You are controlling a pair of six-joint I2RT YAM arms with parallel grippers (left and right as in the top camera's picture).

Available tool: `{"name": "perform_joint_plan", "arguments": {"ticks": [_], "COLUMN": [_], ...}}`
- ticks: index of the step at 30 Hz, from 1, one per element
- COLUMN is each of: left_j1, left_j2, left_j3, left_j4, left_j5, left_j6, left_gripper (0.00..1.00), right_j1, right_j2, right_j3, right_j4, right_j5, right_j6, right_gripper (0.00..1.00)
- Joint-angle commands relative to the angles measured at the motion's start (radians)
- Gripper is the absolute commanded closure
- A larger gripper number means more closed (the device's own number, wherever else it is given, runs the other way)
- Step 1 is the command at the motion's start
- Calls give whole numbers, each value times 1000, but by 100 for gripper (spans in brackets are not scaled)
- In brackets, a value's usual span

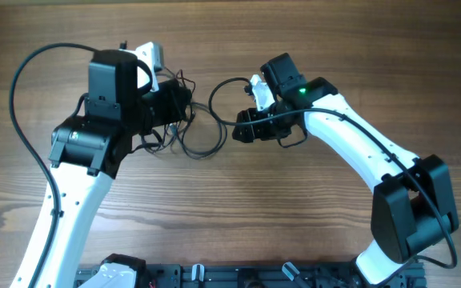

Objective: Untangle cables

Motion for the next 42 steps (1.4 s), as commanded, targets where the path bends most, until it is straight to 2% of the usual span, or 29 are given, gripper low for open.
{"name": "perform_joint_plan", "arguments": {"ticks": [1,3,6,8,10,11,16,17,24,27,31,34,42], "left_j1": [-26,-47,-90,-115,-141,-153,-181,-180,-71,-9,62,80,80], "left_j2": [39,75,152,196,240,257,286,286,286,286,286,286,286], "left_j3": [0,0,0,0,0,0,0,0,0,0,0,0,0], "left_j4": [-26,-25,-21,-19,-18,-17,-13,-11,-90,-139,-196,-216,-228], "left_j5": [24,24,24,24,24,24,16,8,-90,-90,-106,-164,-277], "left_j6": [-30,-82,-120,-120,-120,-120,-114,-106,-104,-104,-104,-104,-104], "left_gripper": [96,96,96,95,90,86,37,33,31,31,27,26,23], "right_j1": [-6,-13,-41,-66,-102,-112,-127,-127,-127,-126,-102,-71,-15], "right_j2": [-14,-14,-14,-14,-14,-14,-14,-14,-14,-13,10,47,183], "right_j3": [2,2,2,2,2,2,2,2,2,1,1,1,2], "right_j4": [-10,-44,-134,-167,-172,-173,-153,-150,-135,-109,-54,-5,157], "right_j5": [48,146,317,353,327,310,109,72,48,48,48,52,52], "right_j6": [44,57,160,201,199,194,28,1,-18,-80,-167,-174,-163], "right_gripper": [34,37,37,37,34,31,25,25,20,28,29,24,24]}}
